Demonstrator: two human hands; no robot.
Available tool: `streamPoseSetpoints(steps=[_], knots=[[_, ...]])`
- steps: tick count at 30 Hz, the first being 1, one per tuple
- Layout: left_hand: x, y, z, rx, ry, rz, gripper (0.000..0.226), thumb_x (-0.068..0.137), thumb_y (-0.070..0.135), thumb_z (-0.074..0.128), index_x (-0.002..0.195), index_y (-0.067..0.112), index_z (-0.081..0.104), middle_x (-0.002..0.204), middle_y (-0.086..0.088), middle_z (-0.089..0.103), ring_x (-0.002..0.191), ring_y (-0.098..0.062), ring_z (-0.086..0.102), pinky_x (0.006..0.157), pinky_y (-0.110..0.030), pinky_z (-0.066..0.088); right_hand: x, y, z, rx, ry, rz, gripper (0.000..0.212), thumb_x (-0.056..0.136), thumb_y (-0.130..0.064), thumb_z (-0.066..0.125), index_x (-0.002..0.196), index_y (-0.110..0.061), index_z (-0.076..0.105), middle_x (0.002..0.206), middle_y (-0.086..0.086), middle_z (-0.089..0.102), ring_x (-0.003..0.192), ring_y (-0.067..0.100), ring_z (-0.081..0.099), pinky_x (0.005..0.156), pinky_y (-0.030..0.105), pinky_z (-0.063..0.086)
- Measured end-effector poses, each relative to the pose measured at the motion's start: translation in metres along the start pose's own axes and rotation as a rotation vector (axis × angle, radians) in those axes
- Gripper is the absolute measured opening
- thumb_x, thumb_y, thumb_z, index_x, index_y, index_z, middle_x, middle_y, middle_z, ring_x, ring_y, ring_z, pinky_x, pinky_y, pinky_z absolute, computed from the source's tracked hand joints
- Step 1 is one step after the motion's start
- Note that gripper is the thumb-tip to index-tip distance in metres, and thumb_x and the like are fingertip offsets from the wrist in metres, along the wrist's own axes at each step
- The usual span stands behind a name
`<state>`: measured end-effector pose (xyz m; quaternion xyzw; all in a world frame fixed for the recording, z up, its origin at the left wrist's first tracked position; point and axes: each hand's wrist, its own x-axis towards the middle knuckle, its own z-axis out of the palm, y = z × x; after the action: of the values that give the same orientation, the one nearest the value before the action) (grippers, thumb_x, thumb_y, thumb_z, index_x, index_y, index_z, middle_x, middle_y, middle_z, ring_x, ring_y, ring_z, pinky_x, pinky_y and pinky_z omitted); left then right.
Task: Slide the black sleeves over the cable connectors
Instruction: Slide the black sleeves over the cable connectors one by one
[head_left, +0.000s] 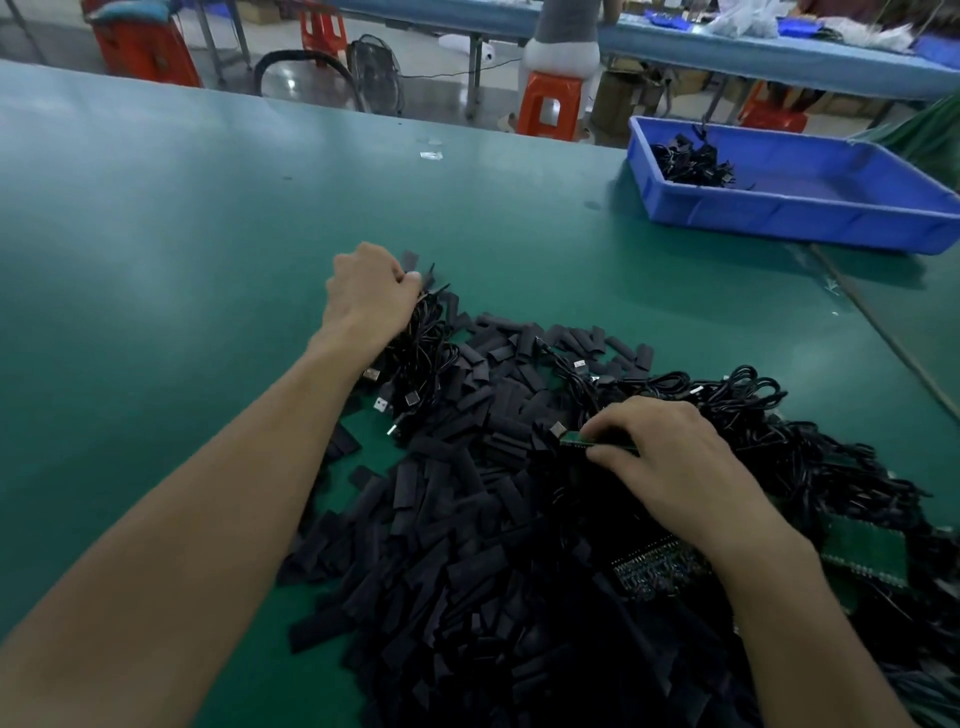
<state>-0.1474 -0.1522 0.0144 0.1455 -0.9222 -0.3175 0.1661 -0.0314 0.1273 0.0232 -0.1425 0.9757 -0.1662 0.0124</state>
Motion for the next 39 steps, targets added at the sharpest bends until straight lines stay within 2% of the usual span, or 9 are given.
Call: streamPoseSetpoints(steps=[3, 7, 9, 12, 15, 18, 22, 29, 39], knots=[[0.003, -0.002, 0.005, 0.039, 0.009, -0.004, 0.034, 0.09, 0.033, 0.074, 0.082, 0.001, 0.068, 0.077, -0.006, 0.059, 0.07, -0.022, 0.051, 0.076, -0.042, 0.051, 0.006, 0.002, -0.005, 0.011, 0.085, -0.033, 0.015, 0.098, -0.03, 0.061, 0.107, -0.03, 0.073, 0.105, -0.012, 0.072, 0.1, 0.016, 0.065, 0.087, 0.04, 0.054], [-0.022, 0.017, 0.005, 0.123, 0.104, 0.245, 0.025, 0.09, 0.04, 0.073, 0.089, 0.018, 0.06, 0.085, 0.005, 0.054, 0.073, -0.016, 0.05, 0.061, -0.028, 0.038, 0.016, 0.008, -0.007, -0.009, 0.173, -0.038, 0.016, 0.101, -0.033, 0.057, 0.108, -0.031, 0.071, 0.1, -0.01, 0.074, 0.094, 0.02, 0.066, 0.076, 0.033, 0.046], [-0.044, 0.03, 0.011, 0.007, -0.051, 0.417, 0.015, 0.092, 0.036, 0.07, 0.088, 0.022, 0.065, 0.076, 0.011, 0.058, 0.063, -0.004, 0.053, 0.055, -0.021, 0.042, 0.02, 0.011, -0.006, -0.018, 0.201, -0.054, 0.017, 0.101, -0.031, 0.056, 0.109, -0.027, 0.071, 0.095, -0.006, 0.075, 0.089, 0.024, 0.067, 0.076, 0.035, 0.045], [-0.078, 0.041, 0.027, -0.33, -0.494, 0.503, 0.015, 0.088, 0.017, 0.074, 0.102, 0.018, 0.071, 0.085, 0.006, 0.07, 0.074, -0.006, 0.065, 0.073, -0.02, 0.054, 0.022, 0.015, -0.004, -0.023, 0.237, -0.088, 0.016, 0.1, -0.026, 0.057, 0.105, -0.023, 0.071, 0.081, -0.006, 0.069, 0.083, 0.025, 0.065, 0.077, 0.037, 0.042], [-0.1, 0.045, 0.05, -0.506, -0.713, 0.455, 0.025, 0.088, 0.017, 0.077, 0.11, 0.013, 0.066, 0.09, 0.002, 0.07, 0.079, -0.012, 0.065, 0.076, -0.023, 0.054, 0.023, 0.019, -0.004, -0.013, 0.219, -0.1, 0.014, 0.1, -0.025, 0.057, 0.105, -0.025, 0.071, 0.077, -0.008, 0.061, 0.083, 0.023, 0.06, 0.08, 0.038, 0.039], [-0.109, 0.048, 0.066, -0.765, -0.691, 0.267, 0.014, 0.091, 0.012, 0.073, 0.098, 0.006, 0.062, 0.075, -0.003, 0.061, 0.065, -0.017, 0.055, 0.064, -0.031, 0.048, 0.022, 0.022, -0.008, 0.059, 0.209, -0.113, 0.013, 0.098, -0.026, 0.059, 0.104, -0.025, 0.071, 0.086, -0.002, 0.069, 0.085, 0.022, 0.063, 0.083, 0.043, 0.047], [-0.114, 0.045, 0.076, -0.988, -0.698, 0.114, 0.019, 0.087, 0.004, 0.074, 0.081, 0.014, 0.059, 0.064, 0.005, 0.057, 0.054, -0.01, 0.05, 0.053, -0.019, 0.045, 0.025, 0.025, -0.01, 0.157, 0.141, -0.105, 0.004, 0.092, -0.033, 0.065, 0.092, -0.031, 0.069, 0.082, -0.009, 0.069, 0.081, 0.018, 0.064, 0.08, 0.045, 0.052], [-0.109, 0.042, 0.08, -1.067, -0.813, 0.111, 0.015, 0.087, 0.0, 0.071, 0.08, 0.011, 0.064, 0.067, 0.003, 0.059, 0.061, -0.01, 0.051, 0.063, -0.021, 0.046, 0.032, 0.033, -0.013, 0.283, 0.017, -0.099, 0.006, 0.092, -0.028, 0.07, 0.087, -0.031, 0.071, 0.082, -0.011, 0.071, 0.085, 0.013, 0.066, 0.084, 0.046, 0.052], [-0.1, 0.048, 0.078, -1.122, -1.02, 0.039, 0.009, 0.087, 0.01, 0.067, 0.079, 0.013, 0.066, 0.066, 0.01, 0.063, 0.061, -0.002, 0.055, 0.066, -0.015, 0.047, 0.037, 0.041, -0.018, 0.468, -0.071, -0.14, 0.015, 0.092, -0.019, 0.07, 0.081, -0.029, 0.072, 0.074, -0.013, 0.07, 0.07, 0.0, 0.06, 0.071, 0.02, 0.046]])
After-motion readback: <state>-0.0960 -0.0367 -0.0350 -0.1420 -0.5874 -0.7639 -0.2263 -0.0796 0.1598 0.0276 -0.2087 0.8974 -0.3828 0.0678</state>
